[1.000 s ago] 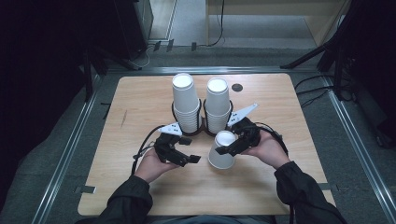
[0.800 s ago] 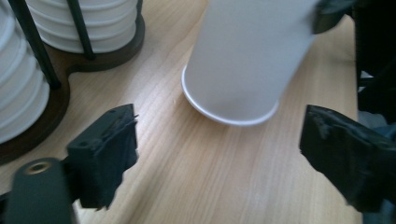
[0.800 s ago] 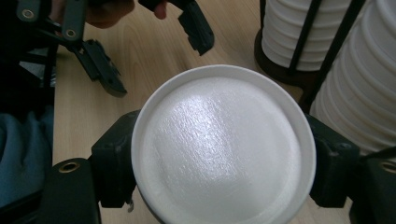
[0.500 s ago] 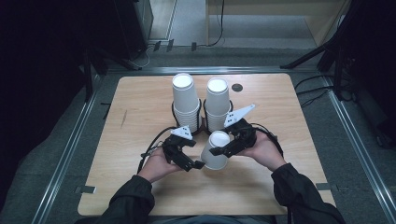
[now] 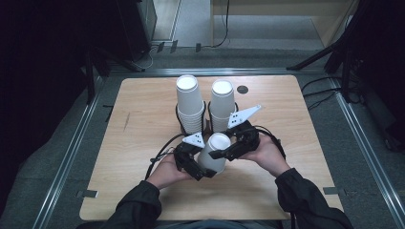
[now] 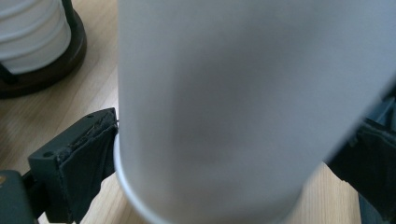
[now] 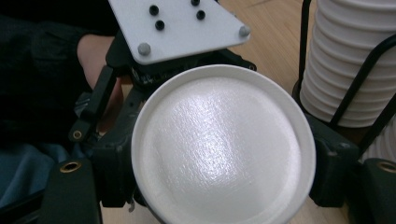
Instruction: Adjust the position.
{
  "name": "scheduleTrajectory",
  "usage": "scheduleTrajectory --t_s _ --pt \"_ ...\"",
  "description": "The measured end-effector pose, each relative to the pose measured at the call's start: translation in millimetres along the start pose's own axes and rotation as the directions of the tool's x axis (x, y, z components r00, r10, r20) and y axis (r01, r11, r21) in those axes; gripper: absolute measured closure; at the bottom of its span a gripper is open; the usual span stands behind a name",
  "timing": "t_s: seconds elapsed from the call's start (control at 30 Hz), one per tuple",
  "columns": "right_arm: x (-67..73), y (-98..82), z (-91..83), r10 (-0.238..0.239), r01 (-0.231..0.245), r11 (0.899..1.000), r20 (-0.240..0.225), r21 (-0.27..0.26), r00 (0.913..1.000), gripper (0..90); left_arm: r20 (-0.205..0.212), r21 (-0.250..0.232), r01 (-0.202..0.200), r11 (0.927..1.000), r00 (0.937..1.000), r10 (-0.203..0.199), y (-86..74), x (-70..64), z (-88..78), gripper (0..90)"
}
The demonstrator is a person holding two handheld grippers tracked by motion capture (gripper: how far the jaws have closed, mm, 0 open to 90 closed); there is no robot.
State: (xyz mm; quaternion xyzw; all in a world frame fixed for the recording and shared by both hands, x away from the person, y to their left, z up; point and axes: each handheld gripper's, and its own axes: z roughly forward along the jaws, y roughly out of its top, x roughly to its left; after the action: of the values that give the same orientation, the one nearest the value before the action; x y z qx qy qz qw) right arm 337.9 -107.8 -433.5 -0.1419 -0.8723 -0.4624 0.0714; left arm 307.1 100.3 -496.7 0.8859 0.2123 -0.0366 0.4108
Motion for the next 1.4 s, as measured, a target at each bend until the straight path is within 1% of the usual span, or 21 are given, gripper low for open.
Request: scheduleTrajectory --t_s 0.1,0.17,0.2,0.23,0.37,0.43,0.6,0.67,0.7,0.73,0.8,0.87,0.9,0.97,1.0,1.07,1.13,1.17,1.2,1.27,1.4 --pt "2.9 2.8 -0.5 0.011 -0.013 0.999 -0.035 -0.052 0.9993 25.4 0.028 -0.038 -0.001 0.9993 0.9996 0.002 0.5 -1.7 0.8 0.0" --pt "3.7 3.3 -0.3 0.013 -0.016 0.998 -0.054 -0.065 0.9985 25.3 0.015 -0.091 0.008 0.9958 0.9999 -0.006 0.4 -3.1 -3.3 0.0" --pt "4.2 3.1 -0.5 0.011 -0.015 0.997 -0.058 -0.072 0.9983 25.1 0.029 -0.121 -0.002 0.9927 0.9996 0.005 -0.2 -3.0 -6.6 5.3" --pt "4.4 2.8 -0.7 0.012 -0.017 0.997 -0.058 -0.078 0.9982 25.1 0.018 -0.133 -0.02 0.9909 0.9996 0.023 -0.1 -5.5 -8.7 10.6" --pt "0.9 2.1 -4.4 0.045 -0.053 0.994 -0.079 -0.098 0.9959 24.9 0.014 -0.115 -0.017 0.9932 0.9997 0.019 3.3 -6.9 -13.2 15.7" --pt "0.1 1.4 -5.3 0.058 -0.068 0.993 -0.093 -0.1 0.994 24.7 0.038 -0.105 -0.002 0.9945 0.9993 0.006 5.3 -6.7 -15.0 16.8" --pt "-0.8 1.3 -8.7 0.045 -0.056 0.992 -0.104 -0.11 0.9936 21.4 0.051 -0.095 -0.005 0.9955 0.9987 0.01 6.3 -4.5 -19.4 19.2" --pt "-0.8 0.5 -13.3 0.045 -0.054 0.99 -0.066 -0.127 0.9968 14.4 0.037 -0.088 -0.003 0.9961 0.9993 0.006 5.7 -0.4 -26.4 19.4" --pt "-1.9 -0.6 -14.7 0.065 -0.072 0.988 -0.059 -0.133 0.9961 14.2 0.0 -0.076 -0.008 0.9971 1.0 0.008 5.7 -0.1 -29.6 19.3" --pt "-3.0 -2.2 -16.4 0.087 -0.092 0.987 -0.046 -0.134 0.9952 14.4 0.005 -0.064 -0.006 0.9979 1.0 0.006 5.5 1.5 -33.2 19.1" --pt "-4.8 -7.3 -19.4 0.1 -0.107 0.983 -0.055 -0.149 0.9935 14.5 -0.018 -0.059 -0.024 0.9979 0.9996 0.023 4.7 0.7 -41.2 19.0" --pt "-5.0 -9.5 -20.2 0.098 -0.105 0.984 -0.057 -0.141 0.9936 14.5 -0.011 -0.047 -0.021 0.9987 0.9997 0.021 4.7 1.1 -44.5 19.0" --pt "-4.5 -13.2 -20.3 0.076 -0.08 0.991 -0.041 -0.104 0.9962 14.5 -0.021 -0.023 -0.043 0.9988 0.9989 0.043 4.4 0.4 -49.7 19.0" --pt "-3.2 -15.3 -19.4 0.06 -0.063 0.994 -0.033 -0.087 0.9977 14.8 -0.038 0.009 -0.064 0.9979 0.9972 0.064 4.4 -0.4 -52.7 18.9" --pt "-2.7 -16.0 -18.5 0.055 -0.057 0.996 -0.031 -0.071 0.998 15.1 -0.026 0.02 -0.061 0.9979 0.9977 0.062 4.3 0.1 -53.7 18.8" --pt "-1.1 -17.4 -16.2 0.044 -0.045 0.998 -0.017 -0.049 0.9989 15.8 -0.037 0.031 -0.069 0.9972 0.9969 0.07 4.5 0.3 -55.4 18.7" --pt "-0.3 -18.2 -14.8 0.031 -0.031 0.999 -0.007 -0.041 0.9995 15.9 -0.033 0.05 -0.065 0.9967 0.9972 0.066 4.8 1.4 -55.8 18.7" --pt "0.6 -19.5 -13.4 0.023 -0.024 0.999 -0.006 -0.024 0.9997 15.9 -0.046 0.063 -0.072 0.9954 0.9962 0.075 5.1 2.1 -56.4 18.6" --pt "1.7 -21.9 -11.1 0.008 -0.008 1.0 0.018 0.009 0.9998 16.3 -0.035 0.079 -0.069 0.9945 0.9968 0.072 5.2 4.3 -57.0 18.6" --pt "1.8 -24.2 -9.2 -0.001 0.0 0.999 0.026 0.032 0.9997 16.8 -0.031 0.096 -0.064 0.9933 0.9972 0.068 5.3 7.4 -57.1 18.6" --pt "0.4 -30.1 -4.5 0.009 -0.011 0.997 0.037 0.071 0.9993 19.1 -0.036 0.121 -0.064 0.9906 0.997 0.069 6.5 12.2 -56.0 18.2"
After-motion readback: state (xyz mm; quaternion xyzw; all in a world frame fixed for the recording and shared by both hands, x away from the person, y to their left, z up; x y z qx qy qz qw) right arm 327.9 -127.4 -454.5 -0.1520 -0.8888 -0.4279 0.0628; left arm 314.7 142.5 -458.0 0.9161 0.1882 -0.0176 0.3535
